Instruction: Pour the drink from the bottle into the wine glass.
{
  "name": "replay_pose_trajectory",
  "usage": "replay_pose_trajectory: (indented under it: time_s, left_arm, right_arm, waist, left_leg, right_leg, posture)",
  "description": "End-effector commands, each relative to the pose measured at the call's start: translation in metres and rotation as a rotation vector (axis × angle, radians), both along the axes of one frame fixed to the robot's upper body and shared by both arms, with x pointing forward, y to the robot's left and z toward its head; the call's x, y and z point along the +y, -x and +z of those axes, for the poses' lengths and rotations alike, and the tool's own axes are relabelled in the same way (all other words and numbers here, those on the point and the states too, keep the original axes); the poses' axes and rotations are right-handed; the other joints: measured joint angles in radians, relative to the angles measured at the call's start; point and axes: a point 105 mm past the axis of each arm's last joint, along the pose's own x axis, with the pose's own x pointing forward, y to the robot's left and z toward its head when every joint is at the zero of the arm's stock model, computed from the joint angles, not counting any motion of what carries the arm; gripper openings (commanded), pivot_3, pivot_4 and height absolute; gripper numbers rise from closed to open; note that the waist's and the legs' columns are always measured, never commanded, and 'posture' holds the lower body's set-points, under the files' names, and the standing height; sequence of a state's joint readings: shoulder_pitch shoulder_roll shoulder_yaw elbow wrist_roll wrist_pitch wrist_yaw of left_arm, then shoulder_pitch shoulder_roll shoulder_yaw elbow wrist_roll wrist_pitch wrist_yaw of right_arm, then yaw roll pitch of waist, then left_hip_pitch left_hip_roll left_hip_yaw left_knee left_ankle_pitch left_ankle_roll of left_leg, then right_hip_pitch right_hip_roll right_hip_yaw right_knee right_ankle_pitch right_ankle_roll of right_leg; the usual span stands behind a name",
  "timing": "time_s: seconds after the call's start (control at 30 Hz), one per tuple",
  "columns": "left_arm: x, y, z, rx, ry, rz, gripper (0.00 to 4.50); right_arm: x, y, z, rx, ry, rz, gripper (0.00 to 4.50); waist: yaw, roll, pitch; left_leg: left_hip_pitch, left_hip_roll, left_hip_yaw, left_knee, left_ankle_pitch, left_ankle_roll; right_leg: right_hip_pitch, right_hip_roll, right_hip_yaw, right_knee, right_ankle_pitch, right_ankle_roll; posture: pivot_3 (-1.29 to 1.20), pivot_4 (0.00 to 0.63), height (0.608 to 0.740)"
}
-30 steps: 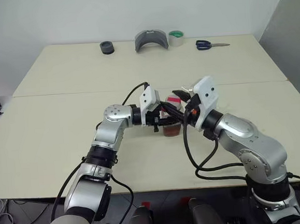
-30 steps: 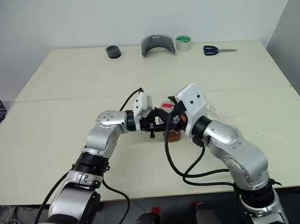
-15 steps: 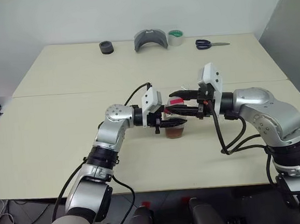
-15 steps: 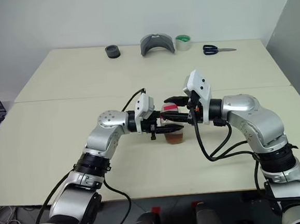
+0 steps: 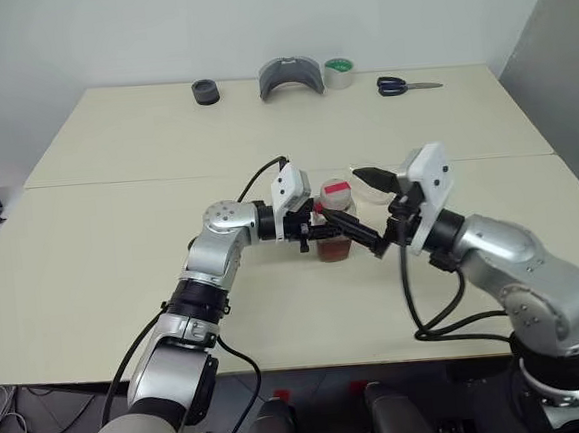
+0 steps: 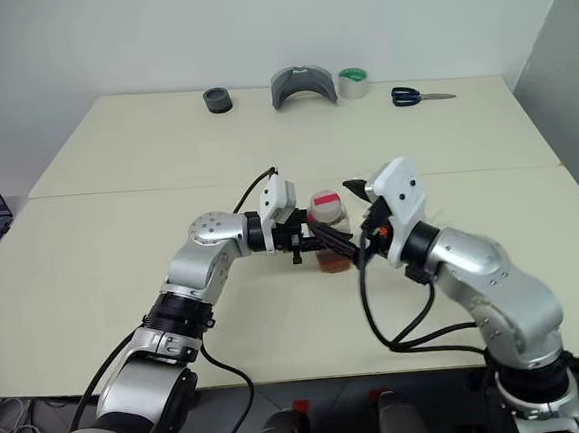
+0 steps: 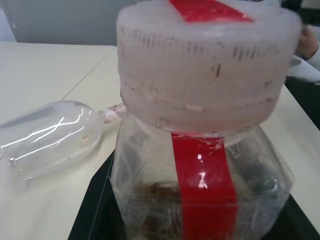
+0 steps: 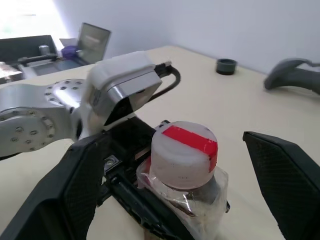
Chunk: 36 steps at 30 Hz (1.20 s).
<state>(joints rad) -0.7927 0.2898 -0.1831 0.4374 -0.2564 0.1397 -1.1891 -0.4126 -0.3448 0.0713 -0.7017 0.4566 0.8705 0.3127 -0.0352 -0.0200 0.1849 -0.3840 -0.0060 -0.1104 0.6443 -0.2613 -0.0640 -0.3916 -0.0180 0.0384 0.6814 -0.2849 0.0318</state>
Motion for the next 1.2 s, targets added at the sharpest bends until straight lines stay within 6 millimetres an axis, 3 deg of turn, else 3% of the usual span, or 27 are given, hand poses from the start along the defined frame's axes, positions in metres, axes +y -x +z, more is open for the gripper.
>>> replay_pose_trajectory:
  time_s: [0.03, 0.6, 0.7, 0.9, 1.07, 1.2]
  left_arm:
    - [-0.003, -0.004, 0.023, -0.08, 0.04, -0.002, 1.79]
    - [-0.005, -0.003, 0.022, -0.097, 0.027, -0.013, 1.79]
    - [-0.004, -0.003, 0.021, -0.096, 0.025, -0.011, 1.79]
    - [-0.004, -0.003, 0.021, -0.097, 0.024, -0.011, 1.79]
    - [-0.004, -0.002, 0.02, -0.096, 0.017, -0.012, 1.79]
    - [-0.002, 0.005, 0.02, -0.081, -0.005, -0.075, 1.79]
  right_arm:
    - [0.003, -0.005, 0.01, -0.078, -0.039, -0.157, 4.5]
    - [0.021, -0.015, 0.008, -0.082, -0.071, -0.159, 4.5]
    - [0.023, -0.015, 0.008, -0.083, -0.07, -0.144, 3.87]
    - [0.024, -0.014, 0.01, -0.099, -0.064, -0.126, 1.86]
    - [0.027, -0.013, 0.01, -0.099, -0.064, -0.091, 1.86]
    - [0.025, -0.016, 0.01, -0.125, 0.067, 0.233, 1.86]
  waist:
    - [0.0, 0.0, 0.0]
    - [0.0, 0.0, 0.0]
    - [0.0, 0.0, 0.0]
    - [0.0, 0.0, 0.0]
    - [0.0, 0.0, 0.0]
    - [-0.001, 0.0, 0.0]
  left_leg:
    - [0.0, 0.0, 0.0, 0.0, 0.0, 0.0]
    - [-0.001, 0.0, 0.0, 0.0, 0.0, 0.0]
    - [-0.001, 0.0, 0.0, 0.0, 0.0, 0.0]
    - [-0.001, 0.0, 0.0, 0.0, 0.0, 0.0]
    - [-0.001, 0.0, 0.0, 0.0, 0.0, 0.0]
    - [-0.001, -0.001, 0.001, 0.0, 0.0, 0.0]
  right_leg:
    - [0.0, 0.0, 0.0, 0.0, 0.0, 0.0]
    - [-0.002, 0.0, 0.0, 0.0, 0.0, 0.0]
    - [-0.002, 0.0, 0.0, 0.0, 0.0, 0.0]
    - [-0.002, 0.0, 0.0, 0.0, 0.0, 0.0]
    - [-0.002, 0.0, 0.0, 0.0, 0.0, 0.0]
    - [-0.001, 0.0, 0.0, 0.0, 0.0, 0.0]
  posture:
    - [0.0, 0.15, 0.74]
    - [0.0, 0.15, 0.74]
    - [0.0, 0.15, 0.74]
    - [0.0, 0.15, 0.74]
    - [0.0, 0.15, 0.74]
    - [0.0, 0.15, 0.74]
